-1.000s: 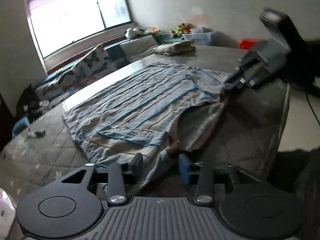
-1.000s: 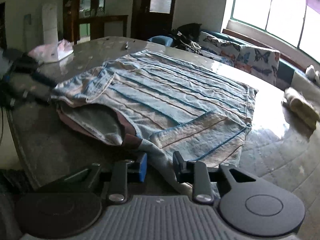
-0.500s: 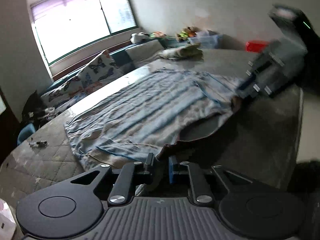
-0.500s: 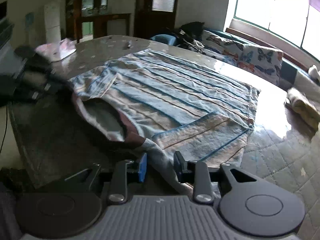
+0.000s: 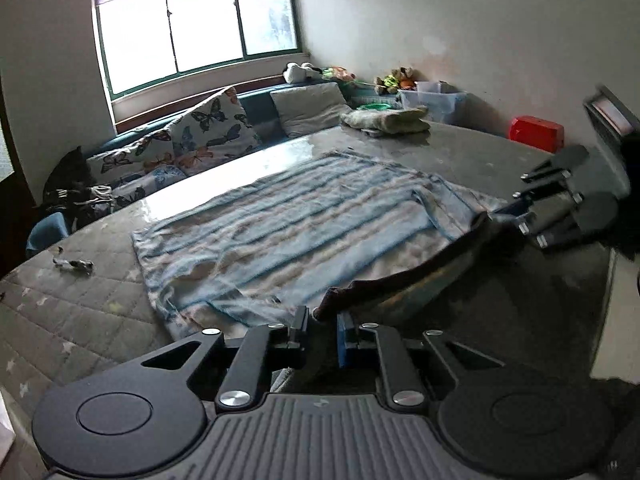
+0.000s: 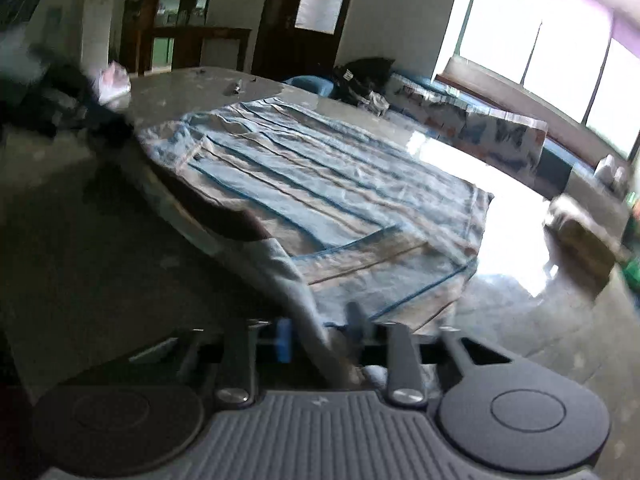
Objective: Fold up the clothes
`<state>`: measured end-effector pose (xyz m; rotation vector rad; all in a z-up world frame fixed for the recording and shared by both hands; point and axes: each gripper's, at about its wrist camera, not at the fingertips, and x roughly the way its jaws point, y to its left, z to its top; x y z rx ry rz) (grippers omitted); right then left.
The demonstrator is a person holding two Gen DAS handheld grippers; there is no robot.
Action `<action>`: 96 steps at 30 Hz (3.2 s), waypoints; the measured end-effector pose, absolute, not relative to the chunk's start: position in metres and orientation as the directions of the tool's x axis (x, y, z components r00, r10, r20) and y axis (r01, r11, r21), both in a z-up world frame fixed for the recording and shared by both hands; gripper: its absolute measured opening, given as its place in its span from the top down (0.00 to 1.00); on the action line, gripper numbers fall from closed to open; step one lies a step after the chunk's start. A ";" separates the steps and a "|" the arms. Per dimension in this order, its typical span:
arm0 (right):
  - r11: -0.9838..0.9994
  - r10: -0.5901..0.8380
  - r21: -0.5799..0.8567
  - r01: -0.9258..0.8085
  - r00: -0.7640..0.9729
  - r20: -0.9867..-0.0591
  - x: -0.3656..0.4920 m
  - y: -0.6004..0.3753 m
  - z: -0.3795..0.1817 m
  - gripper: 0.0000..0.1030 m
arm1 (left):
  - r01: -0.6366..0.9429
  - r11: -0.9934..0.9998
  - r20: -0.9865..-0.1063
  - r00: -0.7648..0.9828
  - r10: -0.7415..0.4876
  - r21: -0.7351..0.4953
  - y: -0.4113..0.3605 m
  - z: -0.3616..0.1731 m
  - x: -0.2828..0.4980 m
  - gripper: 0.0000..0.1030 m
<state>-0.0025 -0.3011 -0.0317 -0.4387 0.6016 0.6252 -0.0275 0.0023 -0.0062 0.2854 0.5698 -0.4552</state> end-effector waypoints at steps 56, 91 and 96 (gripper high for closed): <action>0.740 0.502 -0.100 -0.665 0.645 -0.576 -0.068 -0.318 0.050 0.96 | 0.408 0.842 -0.447 0.864 -0.231 0.354 0.035 0.025 -0.121 0.94; 0.869 0.398 0.102 -0.484 0.563 -0.724 0.233 -0.296 -0.016 0.62 | 0.310 0.921 -0.665 0.743 -0.078 0.238 0.048 -0.022 0.205 0.78; 0.881 0.394 0.107 -0.460 0.590 -0.705 0.224 -0.308 -0.009 0.62 | 0.245 0.947 -0.669 0.742 -0.044 0.210 0.055 -0.021 0.213 0.77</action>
